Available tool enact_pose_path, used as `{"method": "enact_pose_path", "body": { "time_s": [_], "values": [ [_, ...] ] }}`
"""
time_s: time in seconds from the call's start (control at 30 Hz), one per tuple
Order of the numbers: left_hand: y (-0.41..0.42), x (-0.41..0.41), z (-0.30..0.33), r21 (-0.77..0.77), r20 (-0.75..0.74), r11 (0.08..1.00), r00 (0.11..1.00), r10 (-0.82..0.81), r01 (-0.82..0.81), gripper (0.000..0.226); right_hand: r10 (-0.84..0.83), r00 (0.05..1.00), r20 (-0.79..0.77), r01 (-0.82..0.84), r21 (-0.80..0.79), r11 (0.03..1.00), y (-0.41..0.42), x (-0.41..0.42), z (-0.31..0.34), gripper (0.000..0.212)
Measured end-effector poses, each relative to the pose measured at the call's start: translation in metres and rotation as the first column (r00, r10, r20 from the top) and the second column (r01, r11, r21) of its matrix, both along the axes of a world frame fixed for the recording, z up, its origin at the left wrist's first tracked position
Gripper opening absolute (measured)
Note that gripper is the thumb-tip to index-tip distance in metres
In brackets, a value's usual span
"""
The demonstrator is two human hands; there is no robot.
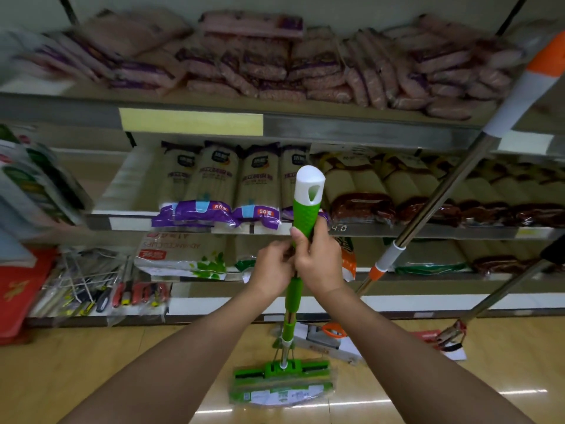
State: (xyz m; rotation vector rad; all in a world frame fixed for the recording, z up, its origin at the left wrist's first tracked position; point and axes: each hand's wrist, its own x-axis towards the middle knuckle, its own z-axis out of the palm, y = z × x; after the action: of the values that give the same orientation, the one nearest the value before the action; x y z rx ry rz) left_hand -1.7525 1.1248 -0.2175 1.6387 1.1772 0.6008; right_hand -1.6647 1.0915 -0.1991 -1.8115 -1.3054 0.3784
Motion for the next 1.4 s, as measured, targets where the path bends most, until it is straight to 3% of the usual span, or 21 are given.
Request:
{"method": "enact_pose_path", "body": {
  "time_s": [0.2,0.43,0.7,0.77,0.83,0.93,1.1,1.3,1.4],
  "values": [
    [-0.01,-0.062,0.034,0.077,0.004,0.997,1.0,0.025,-0.025,0.017,0.076,0.994,0.074,-0.08,0.056,0.995,-0.003,-0.054,0.032,0.032],
    [-0.017,-0.144,0.081,0.218,-0.024,0.976,0.999,0.033,-0.027,0.015,0.143,0.98,0.139,-0.165,0.156,0.974,-0.007,-0.13,0.083,0.021],
    [-0.031,-0.26,0.116,0.297,-0.021,0.954,0.998,0.053,-0.045,0.019,0.236,0.953,0.191,-0.279,0.245,0.929,-0.005,-0.243,0.113,0.038],
    [-0.033,-0.293,0.122,0.311,-0.028,0.95,0.999,0.032,-0.021,0.033,0.276,0.943,0.185,-0.318,0.27,0.909,-0.002,-0.276,0.121,0.033],
    [-0.036,-0.324,0.129,0.32,-0.03,0.948,0.999,0.014,-0.003,0.062,0.315,0.931,0.184,-0.359,0.304,0.883,0.001,-0.309,0.133,0.031],
    [-0.038,-0.366,0.141,0.344,-0.045,0.934,0.992,0.121,-0.098,0.083,0.355,0.916,0.186,-0.4,0.377,0.836,0.005,-0.357,0.156,0.036],
    [-0.039,-0.425,0.179,0.4,0.005,0.886,0.967,0.255,-0.236,0.072,0.419,0.896,0.149,-0.434,0.5,0.75,0.012,-0.424,0.196,0.03],
    [-0.035,-0.495,0.215,0.449,-0.098,0.848,0.928,0.359,-0.281,0.071,0.517,0.849,0.114,-0.472,0.606,0.64,0.028,-0.491,0.224,0.039],
    [-0.029,-0.524,0.227,0.477,-0.108,0.819,0.904,0.414,-0.318,0.063,0.574,0.813,0.097,-0.493,0.639,0.59,0.04,-0.523,0.234,0.029]
  ]
}}
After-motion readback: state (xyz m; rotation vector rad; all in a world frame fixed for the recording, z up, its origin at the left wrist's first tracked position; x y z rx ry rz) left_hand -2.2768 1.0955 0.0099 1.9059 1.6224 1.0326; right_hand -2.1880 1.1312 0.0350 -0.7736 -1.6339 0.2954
